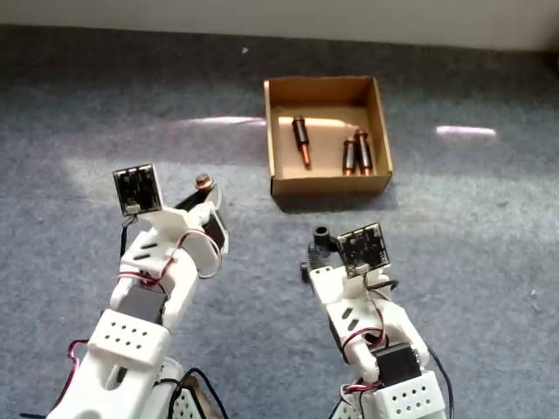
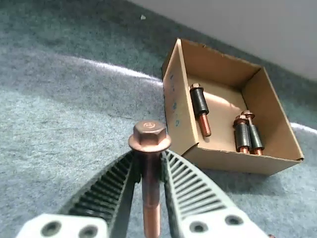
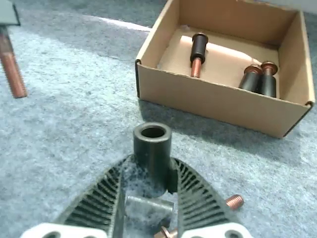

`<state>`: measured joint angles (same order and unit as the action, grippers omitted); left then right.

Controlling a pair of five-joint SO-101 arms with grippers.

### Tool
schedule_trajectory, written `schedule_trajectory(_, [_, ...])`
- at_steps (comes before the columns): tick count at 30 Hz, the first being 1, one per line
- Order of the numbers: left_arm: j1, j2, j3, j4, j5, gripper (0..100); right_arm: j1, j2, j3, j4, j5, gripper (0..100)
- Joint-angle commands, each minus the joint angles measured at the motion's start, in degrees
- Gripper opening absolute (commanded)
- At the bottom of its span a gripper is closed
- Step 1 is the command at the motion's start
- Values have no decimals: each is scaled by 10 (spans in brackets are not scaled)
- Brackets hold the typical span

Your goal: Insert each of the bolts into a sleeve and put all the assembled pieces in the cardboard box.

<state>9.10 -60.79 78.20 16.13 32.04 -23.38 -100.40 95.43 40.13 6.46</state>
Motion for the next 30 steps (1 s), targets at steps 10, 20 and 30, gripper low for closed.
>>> schedule_trajectory(10, [88, -189, 77, -71, -5, 5, -111, -11, 83, -115, 8, 6])
schedule_trajectory(20, [107, -321, 81, -69, -5, 5, -121, -7, 91, -113, 22, 6])
schedule_trajectory(30, [143, -345, 82, -69, -4, 5, -121, -7, 91, -113, 81, 6])
